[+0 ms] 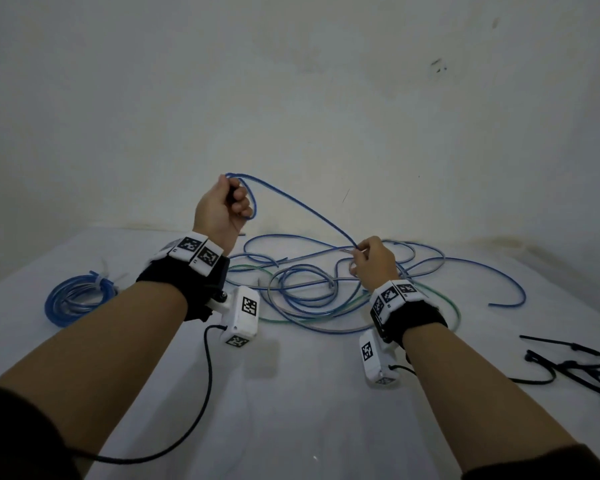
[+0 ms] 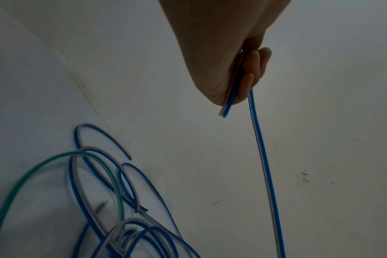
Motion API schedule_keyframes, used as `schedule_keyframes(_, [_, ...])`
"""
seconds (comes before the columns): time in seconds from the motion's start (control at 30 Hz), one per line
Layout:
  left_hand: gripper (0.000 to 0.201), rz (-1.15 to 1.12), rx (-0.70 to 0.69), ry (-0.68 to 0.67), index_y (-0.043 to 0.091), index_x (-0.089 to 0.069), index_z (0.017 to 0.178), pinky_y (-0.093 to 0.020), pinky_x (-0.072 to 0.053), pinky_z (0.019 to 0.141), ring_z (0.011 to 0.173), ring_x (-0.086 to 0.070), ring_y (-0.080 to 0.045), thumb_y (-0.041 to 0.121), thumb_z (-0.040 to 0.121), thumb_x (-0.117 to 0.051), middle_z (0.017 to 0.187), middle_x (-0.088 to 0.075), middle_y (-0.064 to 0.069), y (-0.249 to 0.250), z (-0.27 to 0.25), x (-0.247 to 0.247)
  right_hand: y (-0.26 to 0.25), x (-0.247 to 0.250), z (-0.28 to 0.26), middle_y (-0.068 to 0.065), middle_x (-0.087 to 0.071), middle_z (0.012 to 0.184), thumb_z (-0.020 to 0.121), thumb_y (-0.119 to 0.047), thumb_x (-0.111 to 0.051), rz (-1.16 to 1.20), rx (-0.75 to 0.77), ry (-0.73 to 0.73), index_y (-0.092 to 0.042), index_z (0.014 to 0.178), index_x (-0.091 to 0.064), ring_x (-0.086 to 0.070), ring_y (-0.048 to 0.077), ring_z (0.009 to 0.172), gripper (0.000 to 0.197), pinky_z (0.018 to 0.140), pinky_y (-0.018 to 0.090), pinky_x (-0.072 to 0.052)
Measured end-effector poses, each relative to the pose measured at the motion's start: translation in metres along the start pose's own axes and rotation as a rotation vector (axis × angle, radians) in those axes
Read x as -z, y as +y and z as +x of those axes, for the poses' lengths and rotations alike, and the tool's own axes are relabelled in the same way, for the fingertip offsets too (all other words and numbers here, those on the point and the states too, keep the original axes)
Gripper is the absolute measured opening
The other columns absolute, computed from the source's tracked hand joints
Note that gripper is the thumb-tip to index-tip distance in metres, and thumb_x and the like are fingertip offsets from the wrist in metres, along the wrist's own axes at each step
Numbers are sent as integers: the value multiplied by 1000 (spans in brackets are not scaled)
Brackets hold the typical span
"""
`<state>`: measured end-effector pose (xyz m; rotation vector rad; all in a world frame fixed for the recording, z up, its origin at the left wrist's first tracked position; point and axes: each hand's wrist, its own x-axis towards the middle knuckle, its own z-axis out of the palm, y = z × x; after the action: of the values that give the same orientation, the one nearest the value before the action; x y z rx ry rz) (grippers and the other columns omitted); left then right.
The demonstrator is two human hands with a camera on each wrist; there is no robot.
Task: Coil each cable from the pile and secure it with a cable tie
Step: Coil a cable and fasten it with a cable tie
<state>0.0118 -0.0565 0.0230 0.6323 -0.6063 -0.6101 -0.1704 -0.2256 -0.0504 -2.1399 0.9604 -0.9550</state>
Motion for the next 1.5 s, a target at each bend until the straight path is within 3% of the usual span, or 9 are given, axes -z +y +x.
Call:
schedule_keyframes(0.13, [35,76,-40,29,16,-47,78,-14,-33,45,41,-40,-3,26,104,-25,52,-53,10,-8,1,1,-8,-4,2,21,-61,94,97,-11,-47,77,27,53,-1,99,-53,-58,31,79,12,72,42,-50])
schedule_keyframes(0.37, [31,529,-143,-117,10,-51,82,-20,-52,66,59,-63,-5,17,103,-29,67,-68,2,-39,-6,-16,-31,-13,2,18,-64,105,95,2,-42,68,134,-166,-5,103,-63,-49,21,76,23,70,32,-42])
schedule_keyframes(0.5, [28,934,-293,-237,3,-58,94,-13,-50,76,77,-65,0,14,102,-34,90,-67,-5,-50,-9,-19,-40,-14,-6,1,-63,91,94,5,-39,182,155,-287,0,104,-63,-46,5,64,26,54,10,-40])
schedule_keyframes(0.7, [22,1612,-306,-461,13,-50,86,-31,-42,70,76,-60,-16,21,100,-35,83,-61,-3,-51,-10,-6,-47,-7,-9,-1,-59,74,94,-1,-46,250,211,-338,-2,105,-60,-48,8,61,18,57,10,-40])
schedule_keyframes(0.83, [23,1872,-390,-351,10,-51,92,-36,-38,76,87,-58,-30,21,100,-33,94,-63,-10,-52,-8,-4,-46,-5,-9,3,-60,77,88,-2,-59,196,243,-376,-11,100,-54,-55,10,65,16,59,12,-43])
schedule_keyframes(1.0, [28,1930,-313,-58,5,-55,101,-38,-40,80,96,-59,-33,20,100,-31,101,-64,-17,-32,3,8,-30,8,-6,-1,-61,85,84,-11,-68,-57,287,-201,-6,96,-66,-53,10,73,13,63,8,-39])
schedule_keyframes(1.1, [33,1960,-230,-9,1,-53,104,-39,-41,80,97,-58,-36,24,101,-29,104,-62,-20,-27,5,13,-25,15,-2,10,-61,95,86,-23,-67,-299,314,-47,-9,93,-71,-55,23,88,17,75,29,-41])
schedule_keyframes(1.3, [37,1759,-120,-266,7,-48,81,-33,-35,71,78,-52,-30,32,101,-30,80,-55,-11,-27,-1,13,-40,23,2,12,-62,94,95,-24,-53,-466,221,233,-6,96,-58,-57,31,85,19,63,31,-34])
schedule_keyframes(1.5, [43,1769,-7,-454,18,-52,65,-26,-33,64,70,-48,-17,36,100,-34,68,-53,0,-25,-13,5,-37,22,14,18,-54,119,98,-10,-41,-466,207,171,-3,116,-58,-55,35,101,26,77,36,-40])
